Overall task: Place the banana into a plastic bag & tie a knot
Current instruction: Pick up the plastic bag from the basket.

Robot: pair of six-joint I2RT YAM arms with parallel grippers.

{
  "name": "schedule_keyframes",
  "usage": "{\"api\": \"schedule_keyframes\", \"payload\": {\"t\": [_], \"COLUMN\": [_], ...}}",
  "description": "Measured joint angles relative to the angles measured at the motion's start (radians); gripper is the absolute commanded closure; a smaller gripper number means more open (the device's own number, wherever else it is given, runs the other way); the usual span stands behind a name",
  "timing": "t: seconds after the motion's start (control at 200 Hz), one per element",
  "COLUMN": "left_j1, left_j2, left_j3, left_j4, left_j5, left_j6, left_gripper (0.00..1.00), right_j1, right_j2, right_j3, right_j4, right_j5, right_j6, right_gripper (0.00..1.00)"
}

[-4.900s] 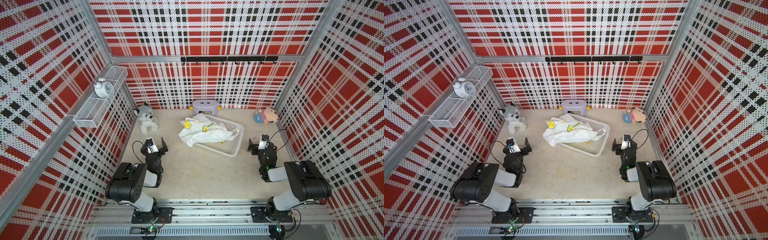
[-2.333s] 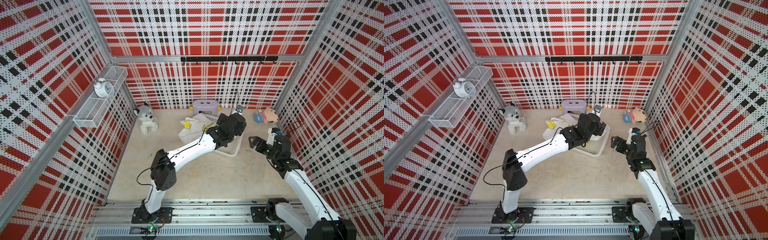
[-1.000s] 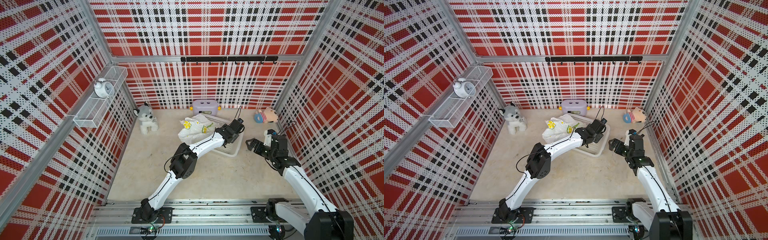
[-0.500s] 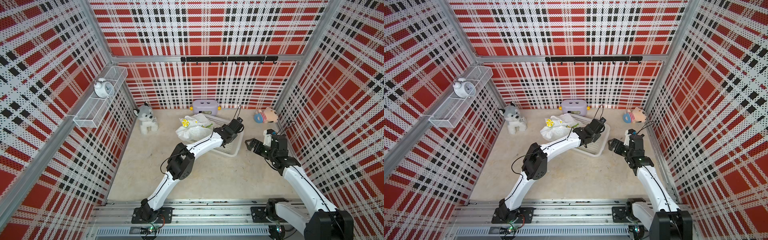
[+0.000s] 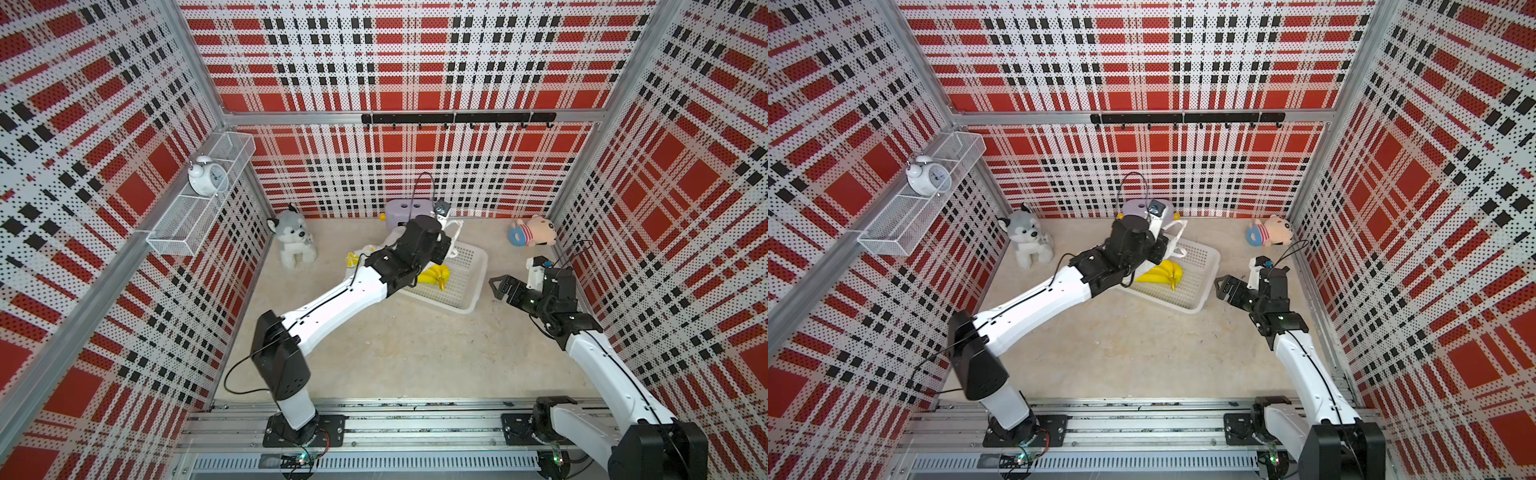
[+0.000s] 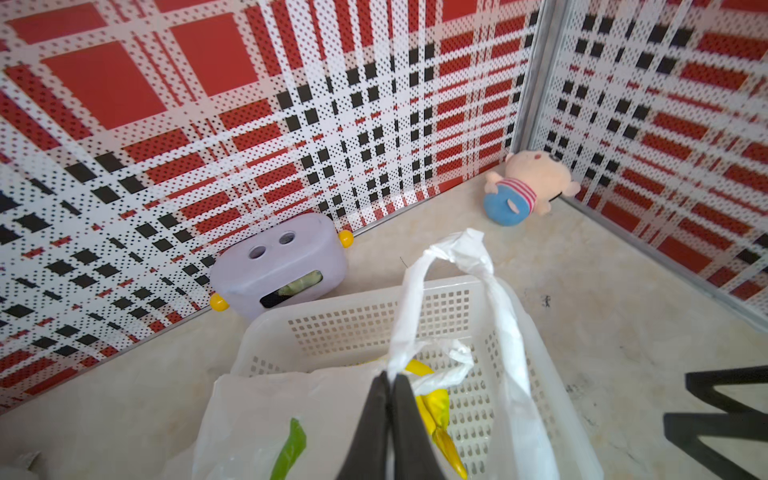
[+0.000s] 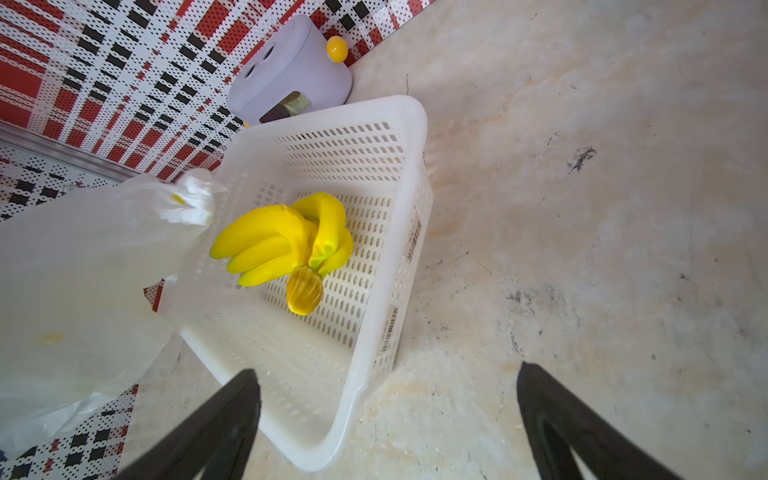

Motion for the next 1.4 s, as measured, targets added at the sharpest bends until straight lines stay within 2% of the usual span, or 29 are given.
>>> {"api": "schedule_keyframes", "payload": {"t": [0.11, 0.245, 0.261, 0.281, 0.371, 0.441, 0.541, 0.802, 1.037, 1.167, 1.333, 1.398], "left_j1": [0.060, 0.117, 0.121, 0.125, 0.139, 0.148, 0.167, 0.208, 0.218, 0.225, 0.267, 0.294], "left_j2": [-0.137, -0.276, -0.288, -0.303, -0.370, -0.415, -0.479, -0.530, -0.555, -0.587, -0.655, -0.684], "left_j3": [-0.136, -0.254, -0.263, -0.275, -0.326, -0.361, -0.419, -0.478, -0.489, -0.489, -0.489, -0.489], "left_j4": [0.051, 0.097, 0.100, 0.105, 0.118, 0.125, 0.132, 0.137, 0.140, 0.140, 0.137, 0.133], "left_j5": [0.092, 0.197, 0.205, 0.216, 0.256, 0.280, 0.322, 0.434, 0.510, 0.544, 0.595, 0.612], "left_j6": [-0.050, -0.109, -0.115, -0.120, -0.148, -0.161, -0.179, -0.209, -0.220, -0.230, -0.240, -0.242], "left_gripper": [0.95, 0.95, 0.96, 0.96, 0.98, 0.98, 0.98, 0.98, 0.99, 0.99, 1.00, 1.00], "right_j1": [0.029, 0.115, 0.126, 0.141, 0.193, 0.224, 0.261, 0.341, 0.419, 0.461, 0.507, 0.516], "right_j2": [0.010, 0.053, 0.060, 0.070, 0.113, 0.147, 0.191, 0.235, 0.378, 0.450, 0.480, 0.480], "right_j3": [0.026, 0.075, 0.082, 0.091, 0.123, 0.164, 0.213, 0.227, 0.380, 0.454, 0.500, 0.508], "right_j4": [0.001, 0.003, 0.003, 0.003, 0.072, 0.100, 0.140, 0.299, 0.338, 0.334, 0.320, 0.314], "right_j5": [0.002, 0.000, -0.001, 0.000, -0.104, -0.145, -0.191, -0.305, -0.304, -0.293, -0.264, -0.239], "right_j6": [0.000, 0.000, 0.000, 0.000, -0.016, -0.030, -0.046, -0.005, -0.001, -0.006, -0.024, -0.019], "right_gripper": [0.00, 0.00, 0.06, 0.07, 0.09, 0.12, 0.12, 0.07, 0.09, 0.27, 0.82, 0.94]}}
